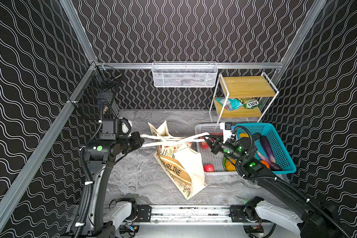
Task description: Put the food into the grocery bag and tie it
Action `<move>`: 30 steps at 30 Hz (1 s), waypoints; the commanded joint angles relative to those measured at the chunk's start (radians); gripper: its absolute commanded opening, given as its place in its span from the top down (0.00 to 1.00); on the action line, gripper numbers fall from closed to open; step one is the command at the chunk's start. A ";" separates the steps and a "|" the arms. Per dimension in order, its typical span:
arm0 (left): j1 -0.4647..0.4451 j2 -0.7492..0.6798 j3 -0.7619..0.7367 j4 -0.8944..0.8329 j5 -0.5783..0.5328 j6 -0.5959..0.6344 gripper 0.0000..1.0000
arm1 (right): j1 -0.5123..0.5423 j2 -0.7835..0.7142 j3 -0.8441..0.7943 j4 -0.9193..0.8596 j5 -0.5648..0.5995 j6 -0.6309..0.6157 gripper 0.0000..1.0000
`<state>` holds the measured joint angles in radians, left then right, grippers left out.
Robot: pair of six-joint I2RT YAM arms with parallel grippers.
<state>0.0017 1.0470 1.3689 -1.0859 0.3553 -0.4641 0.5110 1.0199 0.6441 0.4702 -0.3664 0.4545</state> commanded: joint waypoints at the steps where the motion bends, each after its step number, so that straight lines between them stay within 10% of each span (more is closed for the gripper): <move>1: 0.054 -0.013 -0.037 -0.046 -0.518 0.088 1.00 | -0.061 -0.032 -0.030 0.009 0.494 -0.009 1.00; 17: 0.178 -0.046 -0.294 0.072 -0.314 0.103 1.00 | -0.188 -0.142 -0.292 0.067 0.593 0.166 1.00; 30: 0.203 -0.025 -0.248 0.097 -0.096 0.145 1.00 | -0.201 -0.104 -0.272 0.119 0.456 0.161 1.00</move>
<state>0.1619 1.0176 1.1038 -1.0420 0.7433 -0.3931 0.3630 0.9051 0.3683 0.6086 -0.5117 0.6201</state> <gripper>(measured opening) 0.097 0.093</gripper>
